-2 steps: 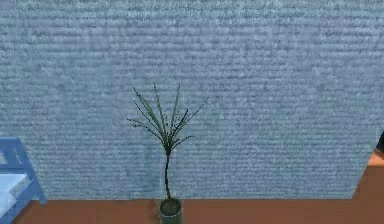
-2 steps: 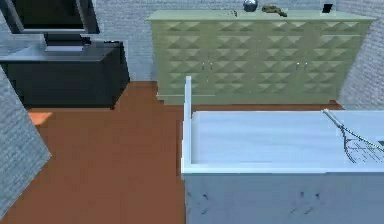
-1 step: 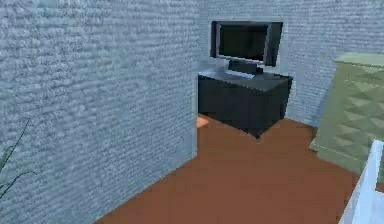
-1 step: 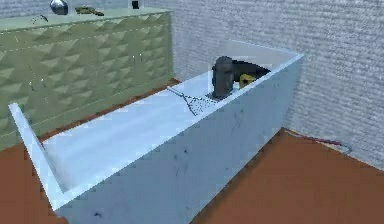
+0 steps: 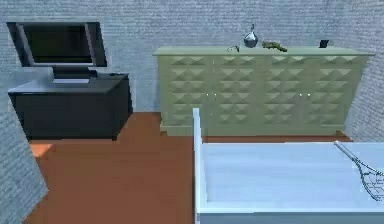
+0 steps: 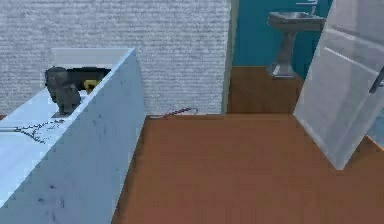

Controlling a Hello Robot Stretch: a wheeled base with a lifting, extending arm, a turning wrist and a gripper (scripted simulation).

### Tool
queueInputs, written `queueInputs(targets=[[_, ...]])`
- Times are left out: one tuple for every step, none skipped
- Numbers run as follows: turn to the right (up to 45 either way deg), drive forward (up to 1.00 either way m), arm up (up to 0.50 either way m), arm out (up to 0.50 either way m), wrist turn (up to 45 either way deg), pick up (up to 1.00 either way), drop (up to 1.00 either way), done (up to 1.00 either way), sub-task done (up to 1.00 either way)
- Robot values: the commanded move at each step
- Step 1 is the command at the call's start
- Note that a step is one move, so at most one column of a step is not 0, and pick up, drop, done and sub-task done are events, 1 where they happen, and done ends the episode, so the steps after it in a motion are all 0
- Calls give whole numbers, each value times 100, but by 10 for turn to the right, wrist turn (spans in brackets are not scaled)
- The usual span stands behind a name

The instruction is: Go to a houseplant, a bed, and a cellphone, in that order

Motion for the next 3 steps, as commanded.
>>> queueInputs(targets=[[450,0,0,0,0,0,0,0,0],[0,0,0,0,0,0,0,0,100],[450,0,0,0,0,0,0,0,0]])
